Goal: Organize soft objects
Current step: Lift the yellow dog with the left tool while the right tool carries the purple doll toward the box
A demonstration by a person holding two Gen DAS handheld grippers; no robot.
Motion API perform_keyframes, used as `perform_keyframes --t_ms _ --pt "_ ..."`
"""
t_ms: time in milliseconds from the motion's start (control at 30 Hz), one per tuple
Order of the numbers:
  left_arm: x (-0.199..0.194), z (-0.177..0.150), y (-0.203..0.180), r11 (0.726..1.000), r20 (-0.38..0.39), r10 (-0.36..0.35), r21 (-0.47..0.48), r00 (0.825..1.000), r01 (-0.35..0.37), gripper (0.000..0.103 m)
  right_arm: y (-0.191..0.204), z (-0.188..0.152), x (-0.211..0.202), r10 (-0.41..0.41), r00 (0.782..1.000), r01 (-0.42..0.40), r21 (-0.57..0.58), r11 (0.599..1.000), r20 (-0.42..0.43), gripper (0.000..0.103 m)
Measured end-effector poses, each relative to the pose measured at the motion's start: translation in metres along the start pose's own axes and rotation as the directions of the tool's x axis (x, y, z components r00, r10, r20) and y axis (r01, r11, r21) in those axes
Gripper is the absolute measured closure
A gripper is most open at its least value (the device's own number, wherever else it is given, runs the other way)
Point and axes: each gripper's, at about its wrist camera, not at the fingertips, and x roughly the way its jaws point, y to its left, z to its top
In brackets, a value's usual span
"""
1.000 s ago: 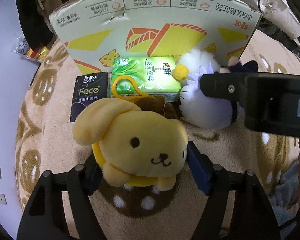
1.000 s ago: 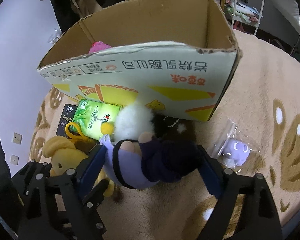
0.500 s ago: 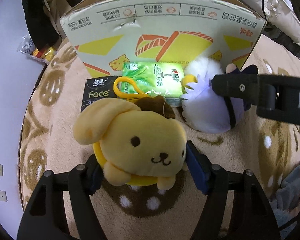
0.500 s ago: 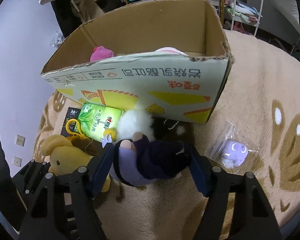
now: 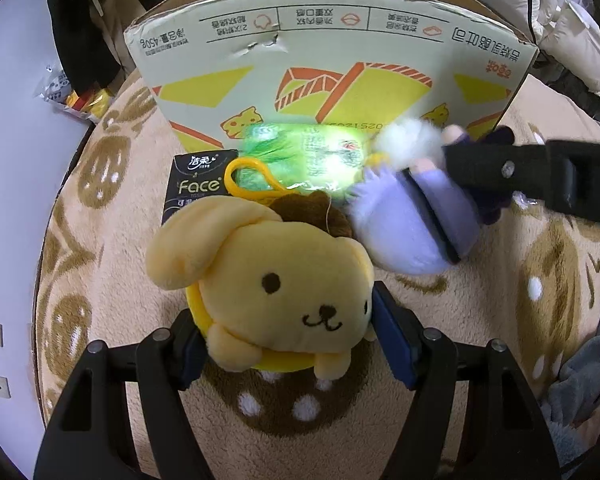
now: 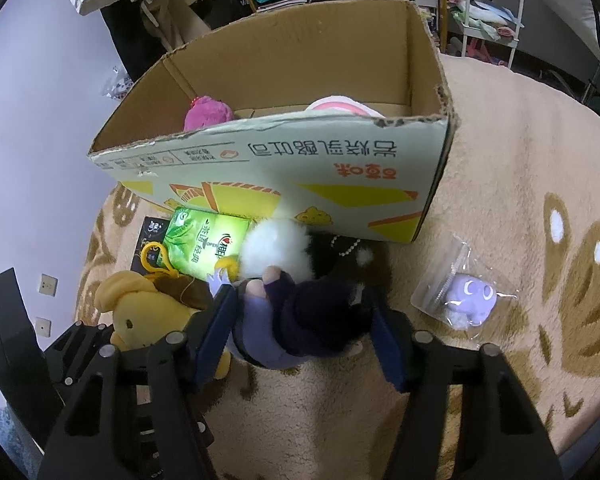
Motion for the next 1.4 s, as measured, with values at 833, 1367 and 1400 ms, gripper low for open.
perform_keyframes --t_ms 833,1367,1400 --pt "-0.072 -0.016 0.000 0.995 0.229 0.102 -0.018 0.968 -0.101 0.032 0.015 -0.010 -0.056 -0.100 0.975 0.122 -0.099 0.988 0.197 0.063" --pt "-0.137 -0.020 0.028 0.988 0.444 0.150 -0.102 0.884 -0.117 0.032 0.022 -0.026 -0.149 -0.075 0.841 0.133 -0.070 0.989 0.536 0.063" --pt "-0.142 -0.018 0.030 0.988 0.462 0.152 -0.103 0.874 -0.117 0.032 0.023 -0.027 -0.152 -0.075 0.830 0.135 -0.069 0.988 0.552 0.063"
